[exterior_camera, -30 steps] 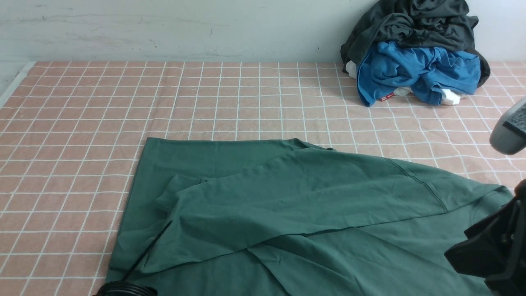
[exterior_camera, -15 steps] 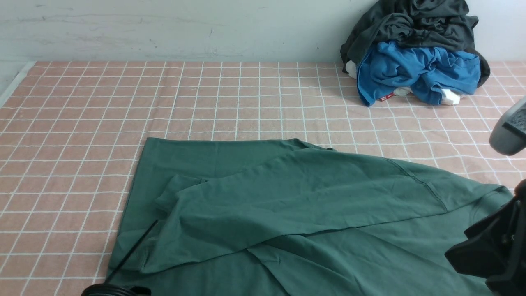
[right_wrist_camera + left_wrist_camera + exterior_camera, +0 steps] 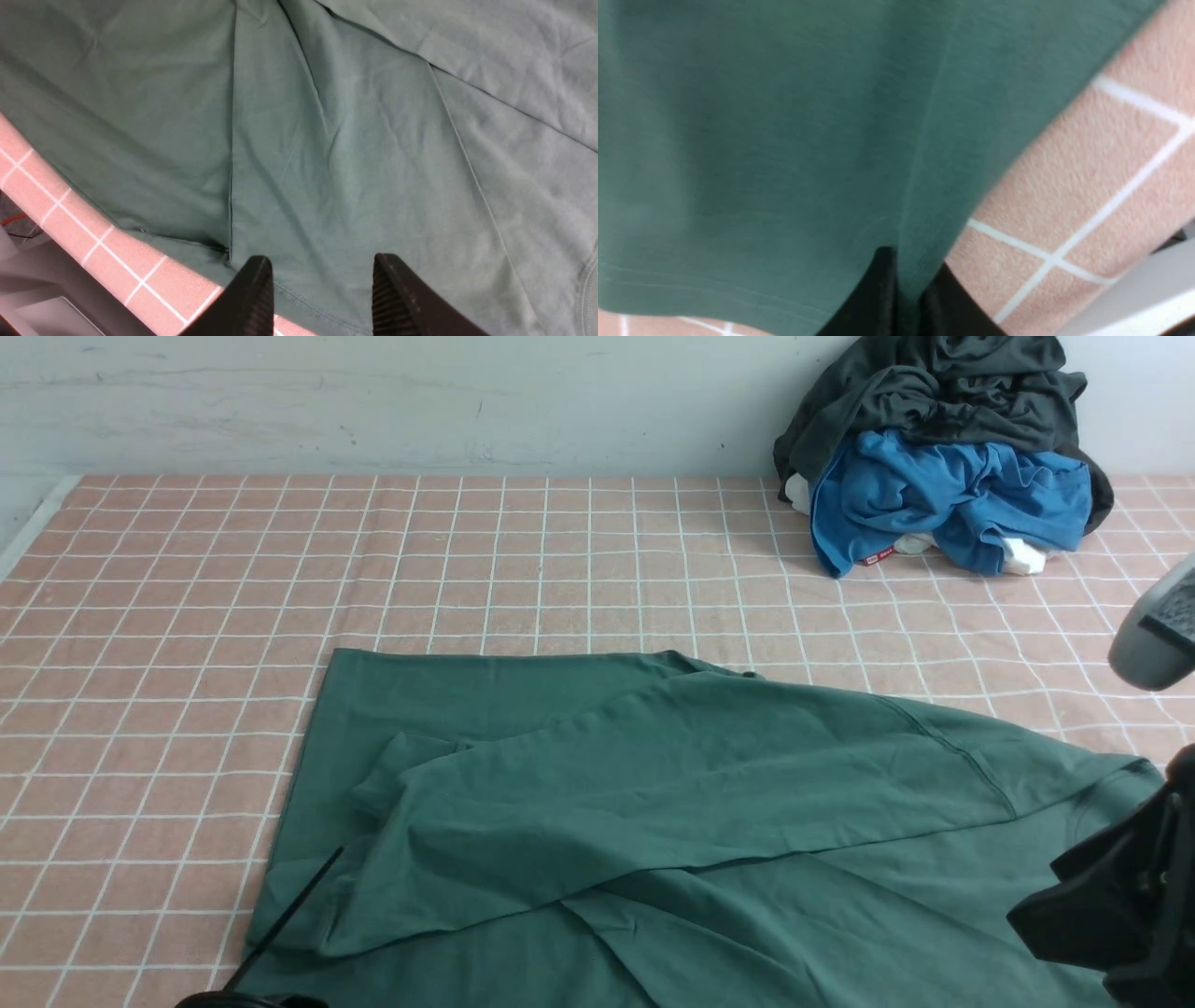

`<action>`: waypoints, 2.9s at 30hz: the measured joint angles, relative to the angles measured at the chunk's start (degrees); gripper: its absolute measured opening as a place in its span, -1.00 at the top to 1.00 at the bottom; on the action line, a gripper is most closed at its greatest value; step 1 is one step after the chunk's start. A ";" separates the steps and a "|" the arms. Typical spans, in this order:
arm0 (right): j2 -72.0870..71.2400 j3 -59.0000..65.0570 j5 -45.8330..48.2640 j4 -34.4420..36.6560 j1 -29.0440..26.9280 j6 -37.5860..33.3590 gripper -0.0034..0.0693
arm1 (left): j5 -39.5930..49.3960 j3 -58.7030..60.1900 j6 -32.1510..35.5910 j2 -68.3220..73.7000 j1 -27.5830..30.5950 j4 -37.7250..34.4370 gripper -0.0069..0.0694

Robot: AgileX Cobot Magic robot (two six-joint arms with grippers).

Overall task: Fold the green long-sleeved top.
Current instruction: Use both arms simultaneously to clamp the lower edge of the clothing fabric, then use both arms to drag the lower edge of the fabric forward and fold it over the upper edge

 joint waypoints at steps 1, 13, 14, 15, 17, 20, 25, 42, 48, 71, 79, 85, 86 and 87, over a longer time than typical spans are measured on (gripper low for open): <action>0.00 0.00 0.00 0.00 0.00 -0.62 0.13 | 0.06 0.17 0.00 -0.04 0.00 0.01 0.79; 0.06 11.61 -0.17 -0.26 4.71 -17.47 0.09 | 3.51 0.22 -0.37 -8.08 0.00 0.01 0.79; 0.06 13.48 -0.23 -1.08 5.01 -18.34 0.05 | 3.73 0.22 -0.37 -8.84 0.00 0.01 0.79; 0.06 15.35 -0.41 -2.10 5.09 -18.73 -0.01 | 3.88 0.22 -0.42 -9.39 0.00 0.01 0.79; 0.06 18.22 -1.66 -3.78 5.13 -18.74 -0.10 | 4.26 0.22 -0.40 -10.22 0.00 -0.01 0.79; 0.33 22.96 -7.56 -7.73 5.13 -18.47 -0.31 | 4.45 0.22 -0.40 -10.84 0.00 -0.06 0.79; 2.27 30.22 -17.68 -14.11 5.13 -18.53 -0.48 | 4.19 0.29 -0.40 -10.84 0.00 -0.06 0.79; 14.17 37.10 -36.02 -22.61 5.13 -25.83 -0.42 | 1.72 0.31 -0.40 -10.84 0.00 -0.01 0.79; 15.65 36.60 -36.02 -23.49 5.16 -26.65 -0.33 | 1.71 0.31 -0.40 -10.84 0.00 -0.01 0.79; 16.72 33.39 -32.52 -23.64 5.26 -26.81 0.87 | 1.62 0.31 -1.39 -10.84 0.00 3.69 0.79; 14.34 27.12 -22.94 -23.43 5.26 -26.81 0.87 | 4.16 -2.47 -4.46 -10.84 0.85 8.12 0.77; 13.97 17.63 -13.66 -23.41 5.26 -27.20 0.87 | 4.85 -9.32 -1.16 -10.78 12.31 8.90 0.77; 13.97 16.69 -13.29 -23.45 5.26 -27.26 0.87 | 4.85 -10.87 0.27 -10.64 14.90 8.90 0.77; 14.06 15.04 -13.23 -23.50 5.13 -27.33 0.87 | 4.85 -12.24 2.22 -10.49 17.00 8.84 0.77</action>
